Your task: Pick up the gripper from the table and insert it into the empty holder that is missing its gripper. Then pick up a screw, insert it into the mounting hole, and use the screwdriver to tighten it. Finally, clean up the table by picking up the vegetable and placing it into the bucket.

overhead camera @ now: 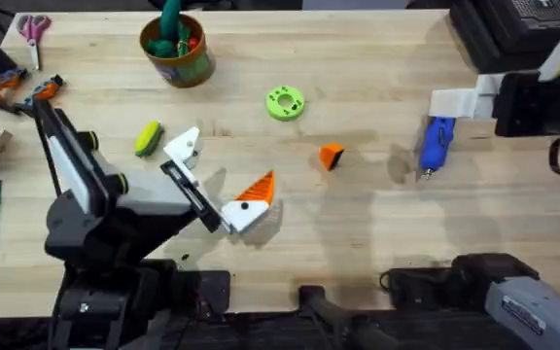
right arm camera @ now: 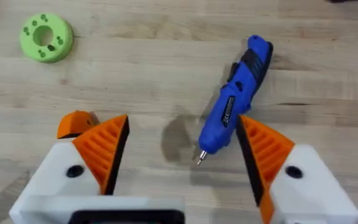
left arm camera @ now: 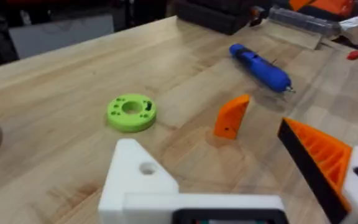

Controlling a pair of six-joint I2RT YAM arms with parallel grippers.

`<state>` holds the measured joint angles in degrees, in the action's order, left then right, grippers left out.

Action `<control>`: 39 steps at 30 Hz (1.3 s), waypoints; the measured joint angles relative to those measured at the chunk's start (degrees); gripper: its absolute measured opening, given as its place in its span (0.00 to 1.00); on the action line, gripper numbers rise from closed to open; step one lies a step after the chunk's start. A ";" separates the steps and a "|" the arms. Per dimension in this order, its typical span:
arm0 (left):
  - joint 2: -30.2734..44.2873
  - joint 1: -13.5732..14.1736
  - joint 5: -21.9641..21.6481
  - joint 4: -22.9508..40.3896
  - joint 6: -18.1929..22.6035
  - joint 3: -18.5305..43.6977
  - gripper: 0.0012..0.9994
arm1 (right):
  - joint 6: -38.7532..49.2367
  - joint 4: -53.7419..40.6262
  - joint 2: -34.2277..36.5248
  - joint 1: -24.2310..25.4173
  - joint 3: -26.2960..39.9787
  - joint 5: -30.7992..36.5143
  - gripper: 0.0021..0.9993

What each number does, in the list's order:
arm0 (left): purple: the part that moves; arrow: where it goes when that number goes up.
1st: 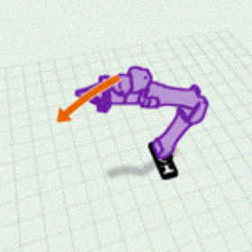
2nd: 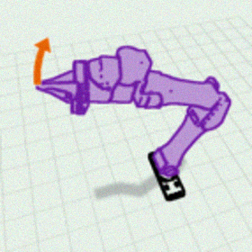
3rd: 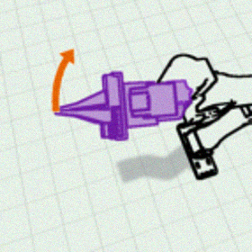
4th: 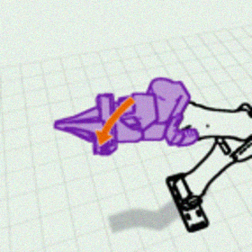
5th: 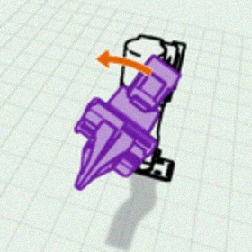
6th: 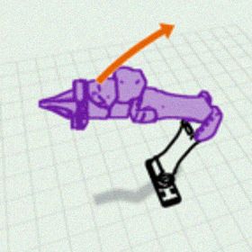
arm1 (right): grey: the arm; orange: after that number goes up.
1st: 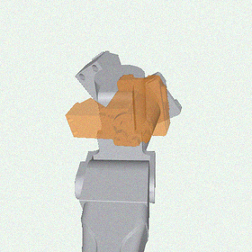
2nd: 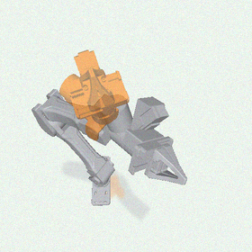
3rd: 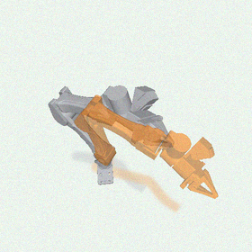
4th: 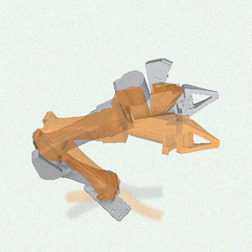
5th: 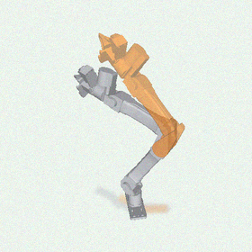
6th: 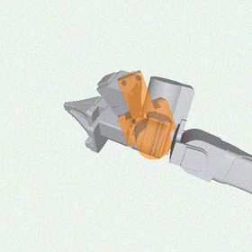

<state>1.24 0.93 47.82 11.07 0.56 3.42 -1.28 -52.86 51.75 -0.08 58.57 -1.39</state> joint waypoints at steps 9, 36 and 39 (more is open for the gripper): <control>-0.93 0.25 3.92 -6.97 -1.25 -2.63 0.99 | 0.00 0.00 0.00 0.00 0.00 0.02 0.99; -0.92 1.30 5.15 -5.86 -6.06 -2.69 0.99 | 0.01 0.00 0.00 0.00 0.00 0.01 0.99; -0.94 1.29 5.15 -5.86 -6.18 -2.67 0.99 | -0.02 0.21 0.00 0.00 0.00 0.00 0.99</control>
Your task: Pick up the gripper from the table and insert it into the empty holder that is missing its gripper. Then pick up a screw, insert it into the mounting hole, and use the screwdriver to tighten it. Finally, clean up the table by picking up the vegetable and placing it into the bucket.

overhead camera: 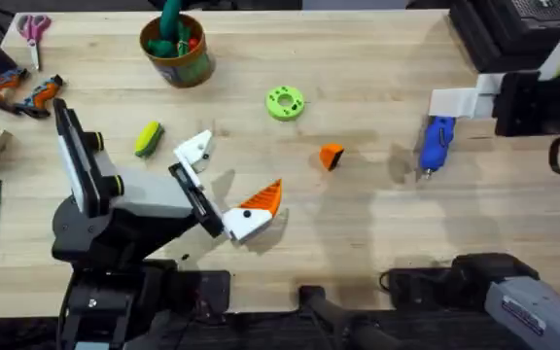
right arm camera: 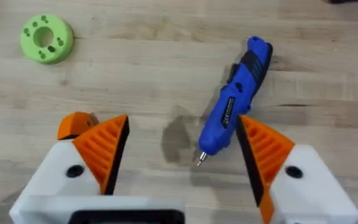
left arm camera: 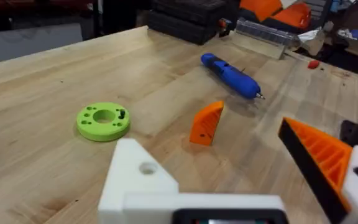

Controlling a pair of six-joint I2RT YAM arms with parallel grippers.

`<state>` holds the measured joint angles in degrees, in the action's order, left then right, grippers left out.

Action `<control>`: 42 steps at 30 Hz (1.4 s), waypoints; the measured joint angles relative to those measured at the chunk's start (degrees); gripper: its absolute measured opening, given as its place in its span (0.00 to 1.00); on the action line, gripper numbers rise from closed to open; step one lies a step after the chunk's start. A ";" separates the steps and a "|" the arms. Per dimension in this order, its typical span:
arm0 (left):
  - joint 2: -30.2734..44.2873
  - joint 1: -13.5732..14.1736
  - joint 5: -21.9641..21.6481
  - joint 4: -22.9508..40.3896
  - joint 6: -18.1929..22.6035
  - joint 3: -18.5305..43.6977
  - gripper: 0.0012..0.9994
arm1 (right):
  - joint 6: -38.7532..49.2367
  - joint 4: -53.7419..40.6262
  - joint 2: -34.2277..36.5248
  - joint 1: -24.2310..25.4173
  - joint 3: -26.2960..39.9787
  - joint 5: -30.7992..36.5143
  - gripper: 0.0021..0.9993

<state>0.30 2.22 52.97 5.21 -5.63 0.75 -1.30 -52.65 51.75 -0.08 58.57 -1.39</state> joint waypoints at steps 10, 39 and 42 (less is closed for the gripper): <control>0.01 0.00 0.00 0.00 0.00 0.00 0.99 | 0.69 0.16 0.06 -0.37 0.00 -4.29 0.99; 0.00 0.00 0.00 0.02 0.00 0.00 0.99 | 0.04 7.44 26.92 -33.07 0.20 -1.88 0.99; -0.01 0.00 0.00 0.00 0.00 -0.02 0.99 | 0.04 7.42 29.37 -33.14 0.20 -1.13 0.99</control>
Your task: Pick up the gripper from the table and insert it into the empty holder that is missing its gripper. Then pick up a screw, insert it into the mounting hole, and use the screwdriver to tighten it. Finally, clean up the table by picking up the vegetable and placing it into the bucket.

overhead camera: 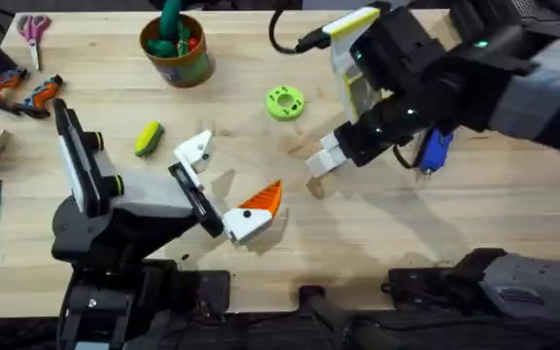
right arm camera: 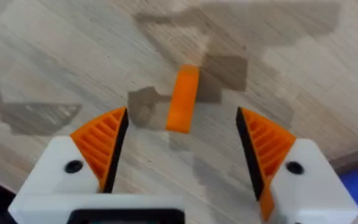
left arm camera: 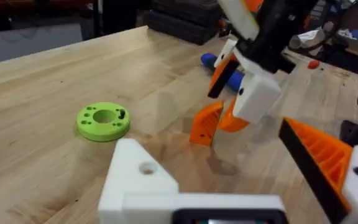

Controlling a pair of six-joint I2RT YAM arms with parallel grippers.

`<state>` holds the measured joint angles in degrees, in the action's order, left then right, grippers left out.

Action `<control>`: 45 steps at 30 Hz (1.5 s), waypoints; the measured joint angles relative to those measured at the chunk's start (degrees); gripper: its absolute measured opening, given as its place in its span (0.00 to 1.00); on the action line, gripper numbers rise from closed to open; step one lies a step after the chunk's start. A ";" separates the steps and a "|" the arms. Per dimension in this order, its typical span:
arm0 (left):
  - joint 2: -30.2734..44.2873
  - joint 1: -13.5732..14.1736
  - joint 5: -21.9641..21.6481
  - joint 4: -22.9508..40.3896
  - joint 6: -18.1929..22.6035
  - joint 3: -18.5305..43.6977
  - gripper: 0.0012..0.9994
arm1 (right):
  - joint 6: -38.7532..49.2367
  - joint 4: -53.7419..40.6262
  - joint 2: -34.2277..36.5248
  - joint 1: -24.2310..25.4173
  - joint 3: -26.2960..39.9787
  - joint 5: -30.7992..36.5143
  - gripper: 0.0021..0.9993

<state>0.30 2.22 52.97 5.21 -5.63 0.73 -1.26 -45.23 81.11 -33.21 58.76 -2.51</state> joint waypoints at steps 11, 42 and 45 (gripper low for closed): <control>0.02 0.02 0.00 0.00 0.00 0.00 0.99 | 0.00 1.75 3.92 -0.44 0.00 0.34 0.97; 0.00 0.00 0.00 0.02 0.00 0.02 0.99 | 0.94 -9.17 5.00 3.91 21.07 0.36 0.01; 0.01 0.02 0.00 0.02 -0.01 0.01 0.99 | -0.35 -13.35 4.23 3.91 22.03 -0.56 0.01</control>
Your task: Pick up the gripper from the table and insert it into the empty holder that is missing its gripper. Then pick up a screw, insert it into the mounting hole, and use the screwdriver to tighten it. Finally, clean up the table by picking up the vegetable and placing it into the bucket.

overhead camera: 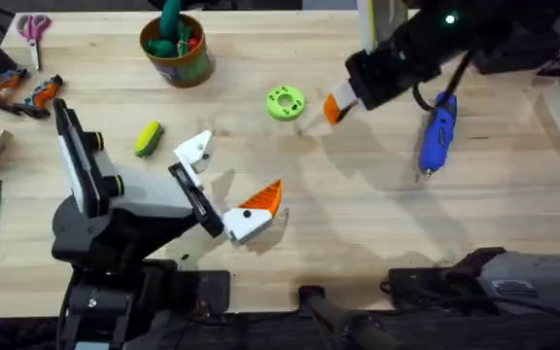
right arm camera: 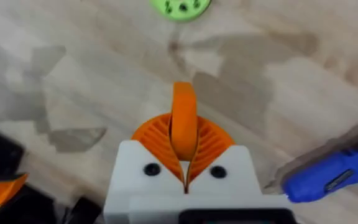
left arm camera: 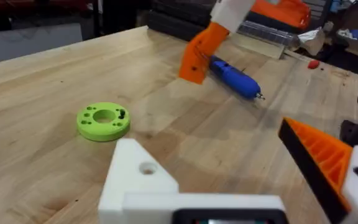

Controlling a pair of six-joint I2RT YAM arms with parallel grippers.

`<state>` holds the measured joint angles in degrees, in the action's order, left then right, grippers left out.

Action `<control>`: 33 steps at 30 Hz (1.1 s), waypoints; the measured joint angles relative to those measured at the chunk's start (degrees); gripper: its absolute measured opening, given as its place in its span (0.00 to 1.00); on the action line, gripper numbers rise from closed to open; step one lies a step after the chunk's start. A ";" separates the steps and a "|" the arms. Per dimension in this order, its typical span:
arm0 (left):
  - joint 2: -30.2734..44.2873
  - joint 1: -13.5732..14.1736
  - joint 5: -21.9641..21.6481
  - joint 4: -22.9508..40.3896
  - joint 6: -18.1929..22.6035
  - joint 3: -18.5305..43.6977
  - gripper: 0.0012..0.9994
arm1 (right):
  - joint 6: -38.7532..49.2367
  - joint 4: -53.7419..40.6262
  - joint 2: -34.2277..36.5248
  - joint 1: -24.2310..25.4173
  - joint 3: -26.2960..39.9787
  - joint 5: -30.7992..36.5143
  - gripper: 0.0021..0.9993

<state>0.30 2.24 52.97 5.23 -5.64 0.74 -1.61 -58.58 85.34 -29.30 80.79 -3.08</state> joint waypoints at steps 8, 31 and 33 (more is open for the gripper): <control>-0.01 -0.02 0.00 0.00 0.01 0.01 0.99 | -0.68 -1.87 -0.09 2.63 0.00 -14.60 0.01; -0.01 -0.02 0.88 0.11 0.14 0.01 0.99 | 5.13 9.30 12.28 5.60 -6.49 -63.85 0.01; 0.00 -0.02 1.68 0.23 0.25 0.01 0.99 | 6.49 9.27 14.49 5.60 -6.51 -67.62 0.01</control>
<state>0.30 2.22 54.65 5.47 -5.39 0.75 4.88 -49.31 99.84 -23.70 74.28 -70.69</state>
